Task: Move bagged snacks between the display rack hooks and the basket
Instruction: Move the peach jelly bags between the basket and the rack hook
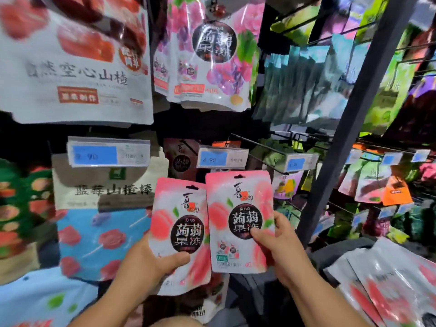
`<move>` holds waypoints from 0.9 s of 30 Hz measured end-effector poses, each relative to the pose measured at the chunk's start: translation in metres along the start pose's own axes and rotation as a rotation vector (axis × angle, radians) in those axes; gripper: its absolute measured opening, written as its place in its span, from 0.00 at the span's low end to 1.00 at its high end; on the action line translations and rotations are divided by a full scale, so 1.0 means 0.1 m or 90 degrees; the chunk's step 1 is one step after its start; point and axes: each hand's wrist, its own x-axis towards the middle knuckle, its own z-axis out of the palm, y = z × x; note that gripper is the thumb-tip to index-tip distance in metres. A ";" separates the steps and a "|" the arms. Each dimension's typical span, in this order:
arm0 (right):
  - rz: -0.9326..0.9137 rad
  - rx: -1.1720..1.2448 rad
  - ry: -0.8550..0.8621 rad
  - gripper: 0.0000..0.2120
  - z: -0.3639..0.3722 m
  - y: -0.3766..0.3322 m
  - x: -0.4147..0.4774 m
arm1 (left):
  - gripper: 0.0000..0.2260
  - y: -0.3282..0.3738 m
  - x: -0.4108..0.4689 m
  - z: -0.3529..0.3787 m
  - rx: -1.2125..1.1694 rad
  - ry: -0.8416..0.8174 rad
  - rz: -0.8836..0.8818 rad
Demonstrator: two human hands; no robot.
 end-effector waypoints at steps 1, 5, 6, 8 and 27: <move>-0.003 -0.003 -0.009 0.24 0.05 0.03 0.05 | 0.14 -0.06 0.00 -0.05 0.003 0.016 -0.004; -0.005 -0.002 -0.047 0.23 0.25 0.11 0.17 | 0.17 -0.24 -0.02 -0.22 0.011 0.065 -0.027; -0.006 -0.006 -0.053 0.23 0.29 0.13 0.18 | 0.17 -0.28 -0.02 -0.24 0.004 0.071 -0.028; -0.009 -0.010 -0.065 0.22 0.34 0.18 0.21 | 0.17 -0.32 -0.04 -0.28 -0.003 0.090 -0.031; -0.001 0.013 -0.062 0.17 0.56 0.22 0.39 | 0.23 -0.61 0.16 -0.44 -0.123 0.124 -0.044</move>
